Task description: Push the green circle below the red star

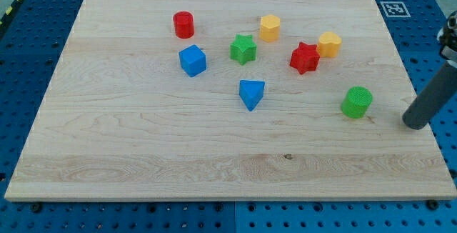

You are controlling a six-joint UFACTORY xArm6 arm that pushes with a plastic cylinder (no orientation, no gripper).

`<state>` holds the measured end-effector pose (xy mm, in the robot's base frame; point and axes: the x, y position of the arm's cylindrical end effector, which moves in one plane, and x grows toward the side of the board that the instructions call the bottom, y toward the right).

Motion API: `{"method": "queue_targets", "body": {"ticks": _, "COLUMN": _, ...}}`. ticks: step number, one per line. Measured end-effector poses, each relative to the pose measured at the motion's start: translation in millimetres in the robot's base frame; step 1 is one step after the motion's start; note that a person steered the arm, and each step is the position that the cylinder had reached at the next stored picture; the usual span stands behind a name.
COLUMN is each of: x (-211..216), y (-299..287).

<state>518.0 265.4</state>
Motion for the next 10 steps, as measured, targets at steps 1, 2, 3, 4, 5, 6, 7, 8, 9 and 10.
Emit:
{"method": "queue_targets", "body": {"ticks": 1, "x": -7.3, "y": -20.7}}
{"method": "queue_targets", "body": {"ticks": 2, "x": -12.9, "y": -37.6}}
{"method": "queue_targets", "body": {"ticks": 3, "x": -16.4, "y": -55.5}}
{"method": "queue_targets", "body": {"ticks": 4, "x": -19.5, "y": -76.7}}
{"method": "queue_targets", "body": {"ticks": 5, "x": -20.0, "y": -92.7}}
{"method": "queue_targets", "body": {"ticks": 6, "x": -20.8, "y": -91.7}}
{"method": "queue_targets", "body": {"ticks": 7, "x": -24.7, "y": -53.3}}
{"method": "queue_targets", "body": {"ticks": 8, "x": -56.6, "y": -50.2}}
{"method": "queue_targets", "body": {"ticks": 9, "x": -62.3, "y": -58.8}}
{"method": "queue_targets", "body": {"ticks": 10, "x": -59.8, "y": -71.5}}
